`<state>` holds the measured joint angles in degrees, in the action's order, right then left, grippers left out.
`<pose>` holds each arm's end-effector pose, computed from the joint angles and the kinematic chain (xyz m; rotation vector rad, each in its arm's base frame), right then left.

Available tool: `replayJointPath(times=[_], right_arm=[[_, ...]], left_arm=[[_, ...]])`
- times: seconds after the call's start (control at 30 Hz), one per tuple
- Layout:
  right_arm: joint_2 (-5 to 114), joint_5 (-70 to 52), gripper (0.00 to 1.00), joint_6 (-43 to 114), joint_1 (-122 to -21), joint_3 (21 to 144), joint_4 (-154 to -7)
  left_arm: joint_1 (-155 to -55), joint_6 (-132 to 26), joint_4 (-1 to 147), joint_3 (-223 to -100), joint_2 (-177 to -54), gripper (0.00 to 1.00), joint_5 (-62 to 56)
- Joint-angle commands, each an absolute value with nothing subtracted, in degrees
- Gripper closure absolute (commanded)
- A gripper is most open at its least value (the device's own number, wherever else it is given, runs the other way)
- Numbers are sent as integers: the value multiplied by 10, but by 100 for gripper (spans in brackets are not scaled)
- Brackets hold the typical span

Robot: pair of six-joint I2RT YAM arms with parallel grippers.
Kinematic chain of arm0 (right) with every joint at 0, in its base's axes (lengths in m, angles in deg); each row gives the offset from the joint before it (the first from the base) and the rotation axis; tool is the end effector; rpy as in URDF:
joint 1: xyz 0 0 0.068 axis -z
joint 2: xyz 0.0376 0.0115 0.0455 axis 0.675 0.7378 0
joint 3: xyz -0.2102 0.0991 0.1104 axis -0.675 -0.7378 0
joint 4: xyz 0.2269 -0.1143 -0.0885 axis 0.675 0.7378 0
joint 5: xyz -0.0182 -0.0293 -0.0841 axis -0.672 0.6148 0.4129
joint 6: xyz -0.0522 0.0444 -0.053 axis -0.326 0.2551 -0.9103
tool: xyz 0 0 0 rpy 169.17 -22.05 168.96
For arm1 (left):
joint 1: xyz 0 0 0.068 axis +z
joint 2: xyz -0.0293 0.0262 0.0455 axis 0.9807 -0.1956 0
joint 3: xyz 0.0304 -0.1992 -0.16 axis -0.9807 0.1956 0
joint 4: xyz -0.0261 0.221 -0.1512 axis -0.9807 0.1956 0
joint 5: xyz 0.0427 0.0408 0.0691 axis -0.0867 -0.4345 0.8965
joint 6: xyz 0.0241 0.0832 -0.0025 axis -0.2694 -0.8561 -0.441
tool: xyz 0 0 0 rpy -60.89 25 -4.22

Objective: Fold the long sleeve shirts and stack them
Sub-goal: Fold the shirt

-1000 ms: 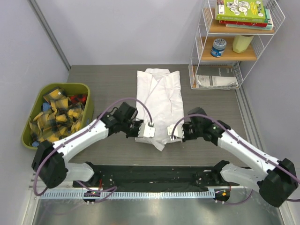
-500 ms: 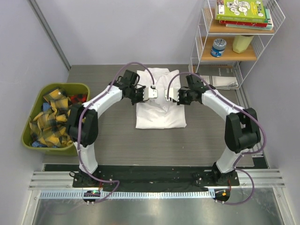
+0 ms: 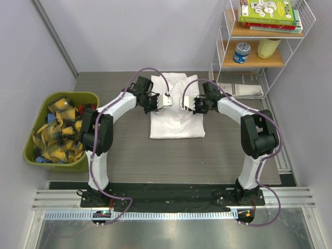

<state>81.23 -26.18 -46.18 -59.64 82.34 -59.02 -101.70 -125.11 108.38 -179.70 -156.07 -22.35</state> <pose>0.3971 0.1559 0.1493 -1.8450 1.5418 0.0786 0.4066 -0.2113 0.1621 1.7583 1.7138 -0.3538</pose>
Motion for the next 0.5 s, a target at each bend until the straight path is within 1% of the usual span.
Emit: replayJointPath(times=[0.0, 0.13, 0.2, 0.23, 0.27, 0.3, 0.33, 0.37, 0.4, 0.43, 0.47], right_arm=[[815, -258, 99, -453, -598, 836, -640], [824, -252, 99, -455, -597, 840, -646], [838, -247, 98, -450, -597, 842, -651], [844, -240, 88, -441, -598, 845, -668], [849, -223, 82, -414, -598, 847, -680], [858, -209, 76, -398, -598, 851, -690], [861, -197, 65, -386, -597, 869, -695], [864, -176, 62, -372, -592, 879, -700], [862, -173, 59, -328, -587, 906, -703], [860, -173, 55, -308, -581, 922, -698], [856, -168, 48, -279, -575, 938, -697]], left_arm=[[-1011, -1248, 1058, -1811, -1573, 100, -218], [-1010, -1239, 1054, -1835, -1590, 100, -197], [-1008, -1231, 1051, -1845, -1609, 95, -185], [-1007, -1212, 1047, -1855, -1616, 90, -179], [-1004, -1201, 1042, -1860, -1625, 80, -170], [-1000, -1190, 1038, -1867, -1629, 73, -164], [-996, -1138, 1027, -1882, -1631, 67, -157], [-992, -1114, 1012, -1893, -1631, 57, -148], [-979, -1087, 1007, -1906, -1631, 50, -148], [-972, -1028, 997, -1928, -1628, 44, -144], [-965, -990, 982, -1941, -1627, 37, -126]])
